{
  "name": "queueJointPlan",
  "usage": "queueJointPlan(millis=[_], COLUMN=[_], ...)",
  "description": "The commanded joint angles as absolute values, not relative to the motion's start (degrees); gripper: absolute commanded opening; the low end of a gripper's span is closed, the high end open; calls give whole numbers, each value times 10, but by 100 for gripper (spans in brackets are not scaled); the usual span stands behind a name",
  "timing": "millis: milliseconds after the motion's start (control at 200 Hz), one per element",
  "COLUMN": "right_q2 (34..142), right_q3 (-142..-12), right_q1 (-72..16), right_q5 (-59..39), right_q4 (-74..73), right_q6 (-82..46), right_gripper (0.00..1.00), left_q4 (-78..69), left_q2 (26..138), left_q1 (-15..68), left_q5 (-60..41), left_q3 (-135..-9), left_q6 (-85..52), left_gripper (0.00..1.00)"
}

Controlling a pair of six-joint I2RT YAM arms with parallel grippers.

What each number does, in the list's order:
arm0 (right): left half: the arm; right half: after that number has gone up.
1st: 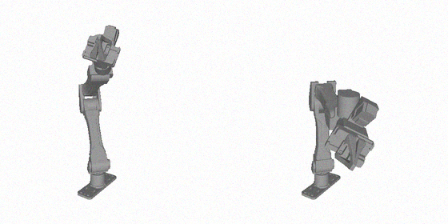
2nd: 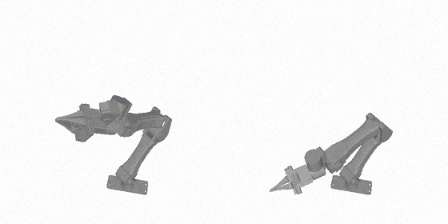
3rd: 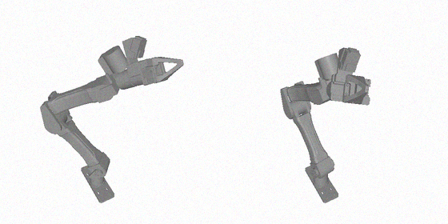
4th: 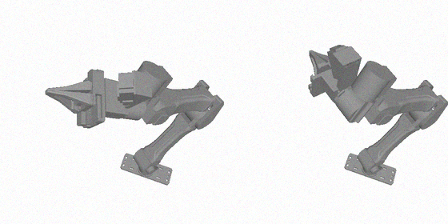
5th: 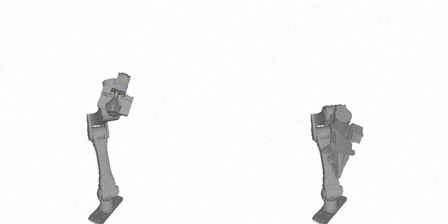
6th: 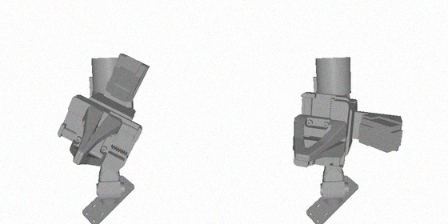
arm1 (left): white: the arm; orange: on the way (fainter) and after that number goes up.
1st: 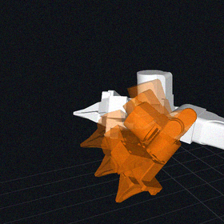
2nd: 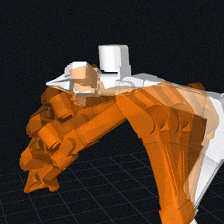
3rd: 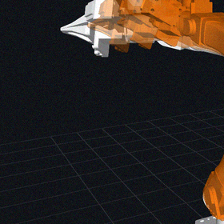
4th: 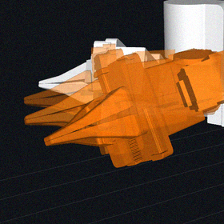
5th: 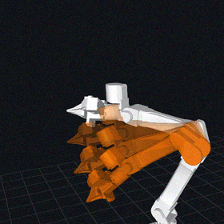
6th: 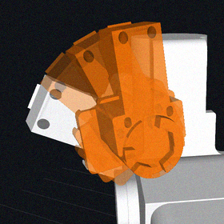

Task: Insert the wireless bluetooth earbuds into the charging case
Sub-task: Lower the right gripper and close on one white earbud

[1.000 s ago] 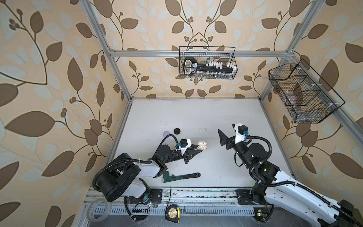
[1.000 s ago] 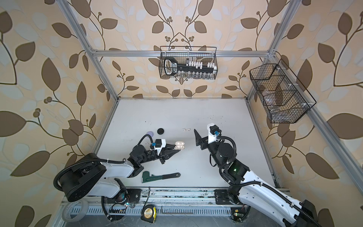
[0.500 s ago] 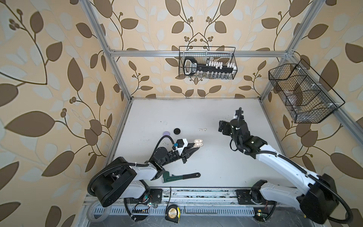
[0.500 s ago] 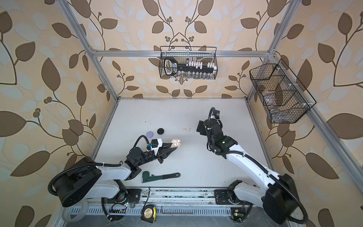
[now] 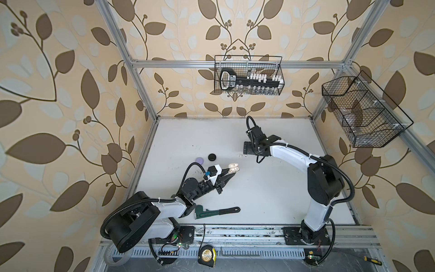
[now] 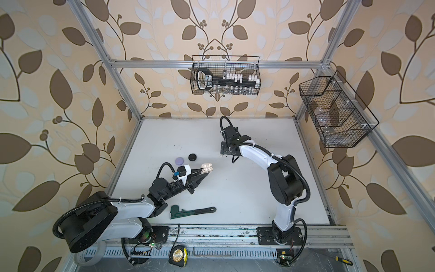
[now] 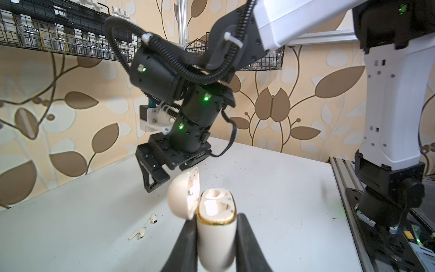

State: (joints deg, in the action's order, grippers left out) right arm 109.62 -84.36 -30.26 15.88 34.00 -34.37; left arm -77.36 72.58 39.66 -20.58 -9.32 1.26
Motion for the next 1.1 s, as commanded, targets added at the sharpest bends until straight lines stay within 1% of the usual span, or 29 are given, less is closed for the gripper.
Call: queueJointPlan(millis=[0,190,410,670,865,945,1005,1095], right_q2=[1163,1250,1297,1317,1282,1261,1251,1243], right_q3=[-907,-1005,-1044,-1028,-971,-940,-927,-922], right_q1=[-303,-301,-296,-297,-296,-293,-290,-290], right_q5=[180,207,216,213,245,243,233,211], right_q4=[407,456,479,483,468,453,444,434], right_q6=[-334,-318,-307,-294,-294,-295,-295,-291], right_gripper=[91,91,92,90,90,90,89,84], left_q4=[-815,-815,-815,-815,-815,-815,-815,-815], left_q2=[711,707,707,707,709,713,712,712], left_q1=[391,391,391,391,391,391,391,391], left_q5=[-200,-197,-198,-203,-200,-205,-203,-203], left_q3=[-91,-88,-88,-89,-88,-91,-90,-90], left_q6=[21,25,27,26,28,26,28,27], left_gripper=[0,0,0,0,0,0,0,0])
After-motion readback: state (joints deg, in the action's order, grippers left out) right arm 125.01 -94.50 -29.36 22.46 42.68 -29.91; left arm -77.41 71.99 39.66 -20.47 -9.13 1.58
